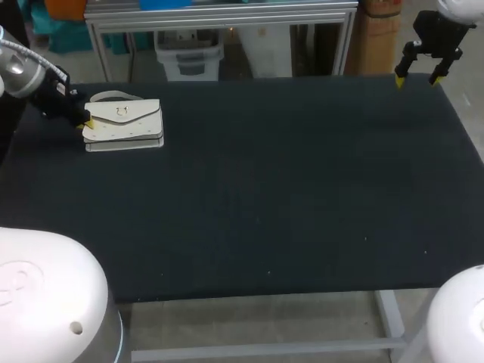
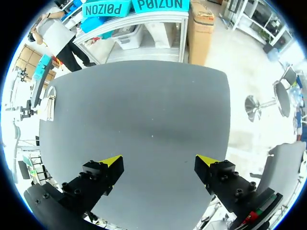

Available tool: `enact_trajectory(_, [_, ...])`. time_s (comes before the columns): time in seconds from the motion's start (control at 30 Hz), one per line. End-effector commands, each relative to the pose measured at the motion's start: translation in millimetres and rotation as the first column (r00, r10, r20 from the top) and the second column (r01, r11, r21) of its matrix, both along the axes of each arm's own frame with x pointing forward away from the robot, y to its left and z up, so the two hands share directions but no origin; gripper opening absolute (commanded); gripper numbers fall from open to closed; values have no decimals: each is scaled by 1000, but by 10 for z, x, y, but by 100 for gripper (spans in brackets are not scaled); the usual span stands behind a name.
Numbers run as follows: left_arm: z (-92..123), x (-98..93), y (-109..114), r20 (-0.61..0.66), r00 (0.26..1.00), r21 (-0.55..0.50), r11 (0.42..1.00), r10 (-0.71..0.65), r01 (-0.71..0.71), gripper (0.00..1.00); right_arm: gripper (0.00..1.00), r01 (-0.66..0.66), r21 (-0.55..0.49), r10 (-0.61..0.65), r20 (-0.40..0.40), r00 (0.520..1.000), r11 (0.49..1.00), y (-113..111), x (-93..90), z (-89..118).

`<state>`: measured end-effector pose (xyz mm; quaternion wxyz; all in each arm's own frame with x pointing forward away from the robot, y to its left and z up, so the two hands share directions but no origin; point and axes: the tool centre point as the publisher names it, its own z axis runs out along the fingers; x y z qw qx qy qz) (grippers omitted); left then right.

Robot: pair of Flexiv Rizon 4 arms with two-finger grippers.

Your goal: Pick up the bag, open it, inspect its contents, close it, and place it on the opposite side

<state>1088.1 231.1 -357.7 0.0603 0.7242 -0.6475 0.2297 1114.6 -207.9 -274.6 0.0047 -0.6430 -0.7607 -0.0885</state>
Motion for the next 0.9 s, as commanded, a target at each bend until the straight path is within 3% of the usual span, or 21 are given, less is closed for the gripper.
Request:
enact_trajectory(0.03, [0, 163, 200, -41, 999, 7, 1000, 1, 0, 0, 100, 12, -9, -12, -37, 999, 1000, -77, 92, -15])
enact_trajectory(0.53, [118, 591, 679, -81, 994, 112, 992, 68, -59, 0, 100, 47, -36, -49, -53, 997, 998, -161, 189, -55])
enact_trajectory(0.9, [12, 629, 875, -118, 990, 125, 990, 83, -68, 2, 100, 50, -46, -52, -55, 997, 998, -121, 203, -45])
